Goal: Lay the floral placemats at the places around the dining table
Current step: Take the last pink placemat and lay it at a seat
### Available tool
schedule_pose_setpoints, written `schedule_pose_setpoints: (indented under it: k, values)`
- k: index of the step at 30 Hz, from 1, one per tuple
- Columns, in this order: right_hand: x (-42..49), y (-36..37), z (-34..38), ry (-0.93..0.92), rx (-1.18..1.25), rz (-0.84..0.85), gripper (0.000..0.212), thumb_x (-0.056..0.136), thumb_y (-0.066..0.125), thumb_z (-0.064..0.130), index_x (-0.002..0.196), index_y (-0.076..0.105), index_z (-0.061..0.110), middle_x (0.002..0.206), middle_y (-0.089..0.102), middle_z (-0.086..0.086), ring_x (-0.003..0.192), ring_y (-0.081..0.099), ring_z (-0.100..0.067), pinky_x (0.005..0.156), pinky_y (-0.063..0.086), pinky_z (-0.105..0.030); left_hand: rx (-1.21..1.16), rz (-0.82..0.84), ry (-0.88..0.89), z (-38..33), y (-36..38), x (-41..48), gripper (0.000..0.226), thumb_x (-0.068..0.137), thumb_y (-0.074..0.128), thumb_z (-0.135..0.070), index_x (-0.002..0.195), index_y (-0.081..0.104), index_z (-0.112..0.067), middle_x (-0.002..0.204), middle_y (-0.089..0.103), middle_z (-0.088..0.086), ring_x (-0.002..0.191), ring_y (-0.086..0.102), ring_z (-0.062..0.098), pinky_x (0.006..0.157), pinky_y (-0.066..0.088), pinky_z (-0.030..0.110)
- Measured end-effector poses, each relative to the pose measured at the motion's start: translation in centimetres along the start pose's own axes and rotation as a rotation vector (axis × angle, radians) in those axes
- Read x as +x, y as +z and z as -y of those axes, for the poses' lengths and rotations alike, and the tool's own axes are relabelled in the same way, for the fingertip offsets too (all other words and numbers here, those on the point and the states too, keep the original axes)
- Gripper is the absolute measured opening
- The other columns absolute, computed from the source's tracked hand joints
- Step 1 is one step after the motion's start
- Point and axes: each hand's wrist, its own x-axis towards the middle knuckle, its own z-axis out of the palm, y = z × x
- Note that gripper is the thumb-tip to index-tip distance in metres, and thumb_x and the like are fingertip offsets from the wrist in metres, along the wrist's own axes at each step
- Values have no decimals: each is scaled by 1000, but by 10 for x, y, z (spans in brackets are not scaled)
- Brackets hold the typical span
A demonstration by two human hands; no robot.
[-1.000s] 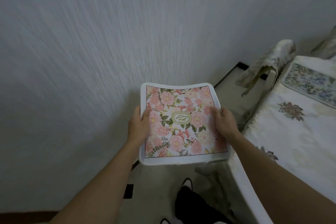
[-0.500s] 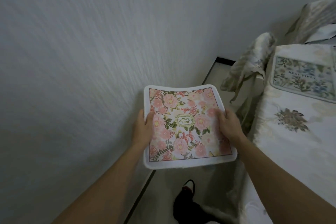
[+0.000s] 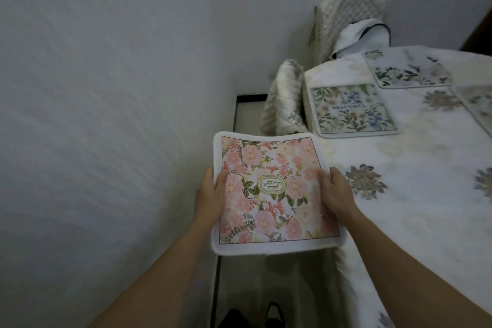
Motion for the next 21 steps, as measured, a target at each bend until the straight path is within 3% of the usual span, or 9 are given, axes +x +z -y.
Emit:
schedule_pose_setpoints:
  k: [3, 5, 8, 13, 16, 19, 21]
  values:
    - [4, -35, -18, 52, 31, -142, 23, 103, 43, 34, 103, 56, 15, 94, 64, 0, 86, 62, -20, 69, 47, -33, 29, 132, 76, -25, 43, 27, 22, 101, 46, -40, 107, 55, -21, 91, 68, -7, 77, 67, 6, 56, 49, 17]
    - [0, -60, -33, 125, 34, -239, 24, 103, 41, 35, 107, 55, 16, 95, 62, 1, 86, 60, -20, 72, 48, -34, 38, 245, 124, -41, 77, 40, 22, 101, 47, -41, 106, 54, -21, 92, 68, -5, 81, 69, 13, 61, 55, 26]
    - [-11, -92, -57, 264, 7, -401, 35, 103, 38, 39, 97, 51, 6, 90, 60, -7, 83, 59, -26, 71, 48, -39, 45, 432, 213, -63, 130, 55, 17, 101, 48, -40, 101, 53, -24, 91, 68, -5, 81, 70, 15, 70, 60, 41]
    - [-45, -125, -85, 456, 89, -677, 34, 103, 40, 34, 89, 46, 4, 80, 54, -8, 71, 51, -22, 58, 39, -33, 100, 729, 386, -99, 213, 60, 21, 101, 49, -37, 104, 55, -17, 95, 68, 2, 86, 68, 18, 77, 58, 48]
    - [-72, -130, -97, 571, 151, -842, 35, 102, 43, 34, 88, 44, 2, 77, 49, -8, 68, 47, -22, 59, 37, -35, 170, 883, 496, -111, 255, 55, 23, 101, 49, -37, 96, 50, -14, 88, 65, 3, 81, 65, 19, 74, 56, 47]
    - [-98, -125, -100, 664, 205, -970, 31, 101, 48, 31, 78, 38, 12, 74, 43, -6, 65, 42, -22, 57, 33, -34, 218, 1033, 578, -122, 281, 44, 25, 101, 49, -37, 87, 44, -17, 82, 61, 3, 78, 63, 21, 68, 53, 41]
    - [-112, -120, -99, 712, 248, -1045, 24, 100, 51, 28, 82, 45, 13, 77, 50, -5, 67, 48, -21, 57, 37, -34, 240, 1136, 613, -128, 296, 37, 23, 101, 50, -36, 85, 43, -21, 82, 61, 0, 79, 64, 19, 64, 51, 34]
